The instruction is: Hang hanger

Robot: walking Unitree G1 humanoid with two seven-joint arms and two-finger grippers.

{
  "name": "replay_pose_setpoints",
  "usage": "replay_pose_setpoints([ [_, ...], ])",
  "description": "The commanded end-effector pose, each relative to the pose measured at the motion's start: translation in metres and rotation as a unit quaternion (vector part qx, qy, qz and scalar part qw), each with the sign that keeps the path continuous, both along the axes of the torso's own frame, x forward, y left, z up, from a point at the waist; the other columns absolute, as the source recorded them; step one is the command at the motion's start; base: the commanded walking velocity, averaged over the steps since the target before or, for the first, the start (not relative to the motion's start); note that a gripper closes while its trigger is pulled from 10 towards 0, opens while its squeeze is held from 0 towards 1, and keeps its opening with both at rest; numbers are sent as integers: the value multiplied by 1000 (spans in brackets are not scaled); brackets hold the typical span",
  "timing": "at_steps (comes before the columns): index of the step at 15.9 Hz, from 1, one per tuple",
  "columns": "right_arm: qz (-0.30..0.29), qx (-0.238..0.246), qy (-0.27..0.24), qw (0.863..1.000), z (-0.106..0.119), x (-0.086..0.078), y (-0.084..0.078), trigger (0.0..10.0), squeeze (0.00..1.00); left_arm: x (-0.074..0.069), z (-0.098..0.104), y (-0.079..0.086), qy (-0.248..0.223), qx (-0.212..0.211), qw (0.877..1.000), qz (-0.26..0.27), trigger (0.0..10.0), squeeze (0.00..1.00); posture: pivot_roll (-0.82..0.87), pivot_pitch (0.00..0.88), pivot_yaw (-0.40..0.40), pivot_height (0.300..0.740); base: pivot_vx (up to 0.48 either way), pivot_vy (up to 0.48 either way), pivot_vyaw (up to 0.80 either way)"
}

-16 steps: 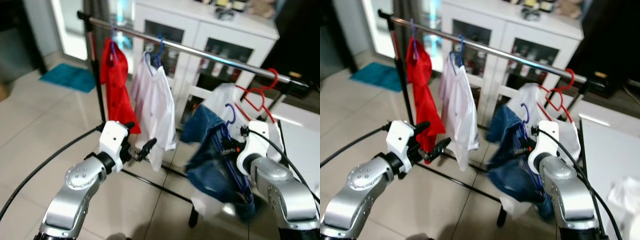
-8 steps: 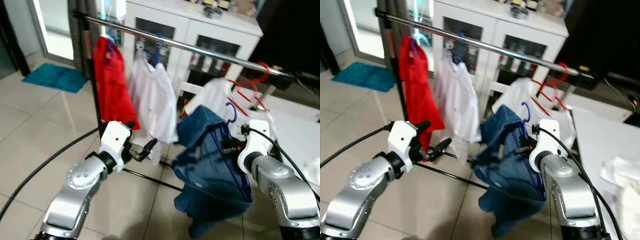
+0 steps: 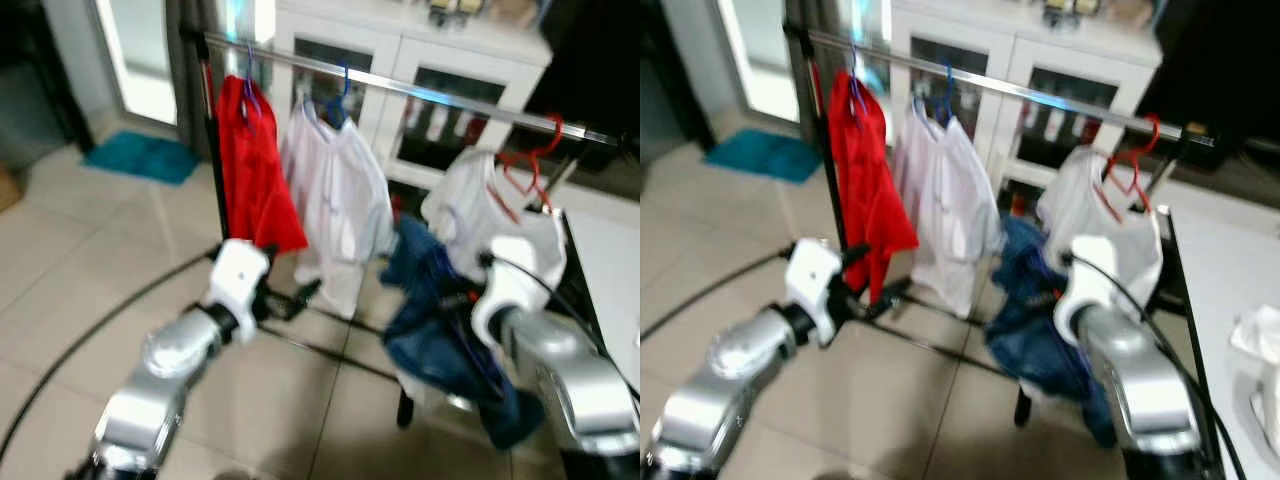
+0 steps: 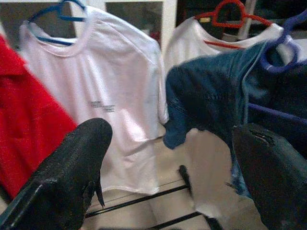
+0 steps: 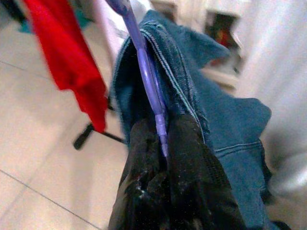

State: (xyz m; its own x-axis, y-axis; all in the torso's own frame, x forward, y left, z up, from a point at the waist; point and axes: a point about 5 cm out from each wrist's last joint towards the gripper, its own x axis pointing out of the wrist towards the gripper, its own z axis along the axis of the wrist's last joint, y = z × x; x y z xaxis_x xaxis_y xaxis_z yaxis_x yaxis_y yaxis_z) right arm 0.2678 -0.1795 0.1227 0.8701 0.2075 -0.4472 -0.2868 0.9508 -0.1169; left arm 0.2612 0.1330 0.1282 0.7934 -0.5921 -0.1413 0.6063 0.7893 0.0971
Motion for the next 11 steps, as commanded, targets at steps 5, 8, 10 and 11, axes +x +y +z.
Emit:
replay_pose_setpoints([
  [5,25,-10,-23,999,12,11,-4,10000,0,26,6,-18,-36,36,997,-64,10000,1000,-42,0,-111,740,0,0,0],
  [8,37,-8,-30,999,18,11,-2,10000,0,39,9,-35,-42,14,993,-106,10000,1000,-54,0,-108,740,0,0,0],
  [10,40,-3,-35,999,22,11,0,10000,0,46,10,-50,-39,-11,988,-147,10000,596,-65,0,-102,740,0,0,0],
  [11,41,-3,-36,999,23,11,1,10000,0,48,10,-54,-38,-16,987,-158,10000,506,-69,0,-99,740,0,0,0],
])
